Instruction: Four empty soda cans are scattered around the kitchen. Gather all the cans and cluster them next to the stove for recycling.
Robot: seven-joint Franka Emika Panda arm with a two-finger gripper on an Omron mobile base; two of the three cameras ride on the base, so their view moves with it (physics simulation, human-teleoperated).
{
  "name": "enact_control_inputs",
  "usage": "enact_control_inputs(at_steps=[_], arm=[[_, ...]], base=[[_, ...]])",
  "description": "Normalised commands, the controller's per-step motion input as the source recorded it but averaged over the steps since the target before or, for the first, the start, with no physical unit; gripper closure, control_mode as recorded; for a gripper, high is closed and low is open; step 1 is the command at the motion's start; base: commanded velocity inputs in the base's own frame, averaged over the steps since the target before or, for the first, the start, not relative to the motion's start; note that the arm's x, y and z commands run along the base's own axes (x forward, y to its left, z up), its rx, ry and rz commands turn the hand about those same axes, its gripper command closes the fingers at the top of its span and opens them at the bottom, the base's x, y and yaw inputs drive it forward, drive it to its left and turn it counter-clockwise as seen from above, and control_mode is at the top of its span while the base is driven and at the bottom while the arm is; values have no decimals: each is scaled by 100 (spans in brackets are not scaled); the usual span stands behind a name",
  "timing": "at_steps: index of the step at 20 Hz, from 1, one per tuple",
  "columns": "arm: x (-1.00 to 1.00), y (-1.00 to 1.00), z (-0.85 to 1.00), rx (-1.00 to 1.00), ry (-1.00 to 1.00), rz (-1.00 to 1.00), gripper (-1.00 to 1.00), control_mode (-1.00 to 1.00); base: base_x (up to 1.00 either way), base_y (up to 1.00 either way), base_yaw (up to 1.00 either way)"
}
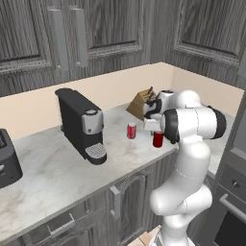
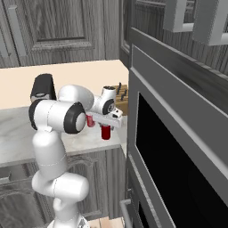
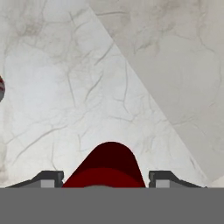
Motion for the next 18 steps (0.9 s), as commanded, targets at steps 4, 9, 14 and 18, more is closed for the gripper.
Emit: enact_control_inputs(at_steps=[4,9,14,18], arm=[[-6,-4,0,0,0,0,100,-100],[-11,9,34,3,0,0,100,-100],[-19,43,54,3,1,0,100,-100],[-38,41,42,0,0,0,100,-100]], base=[[0,0,0],[0,0,0],[0,0,0],[0,0,0]])
